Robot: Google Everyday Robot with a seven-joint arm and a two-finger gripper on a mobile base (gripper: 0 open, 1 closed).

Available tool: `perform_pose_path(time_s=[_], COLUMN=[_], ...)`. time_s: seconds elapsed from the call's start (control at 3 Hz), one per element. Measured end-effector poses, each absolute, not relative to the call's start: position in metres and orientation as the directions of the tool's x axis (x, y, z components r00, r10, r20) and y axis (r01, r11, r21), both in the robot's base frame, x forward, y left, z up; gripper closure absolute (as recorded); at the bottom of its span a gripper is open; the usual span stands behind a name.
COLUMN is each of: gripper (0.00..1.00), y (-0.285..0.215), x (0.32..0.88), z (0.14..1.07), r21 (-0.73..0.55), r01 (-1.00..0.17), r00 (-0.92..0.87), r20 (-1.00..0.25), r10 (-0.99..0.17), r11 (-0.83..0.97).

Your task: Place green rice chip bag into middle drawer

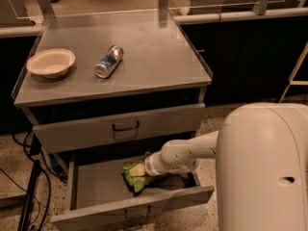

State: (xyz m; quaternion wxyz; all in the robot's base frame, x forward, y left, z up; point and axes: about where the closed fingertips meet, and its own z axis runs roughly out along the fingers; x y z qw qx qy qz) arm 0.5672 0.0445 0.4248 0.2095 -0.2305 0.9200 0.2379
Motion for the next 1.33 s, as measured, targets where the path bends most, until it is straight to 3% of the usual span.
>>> perform_pose_path(time_s=[0.67,1.0,1.33], gripper=[0.11,0.00,0.00], y=[0.0445,0.0448,0.0448], x=[0.5672,0.5670,0.5670], z=[0.4248,0.4246,0.4246], r21=[0.341,0.341,0.341], r01=[-0.524,-0.524,-0.524], r00=[-0.806,-0.806,-0.806], r20=[-0.495,-0.495,-0.495], r10=[-0.324,-0.325,-0.325], r11=[0.781,0.780,0.780])
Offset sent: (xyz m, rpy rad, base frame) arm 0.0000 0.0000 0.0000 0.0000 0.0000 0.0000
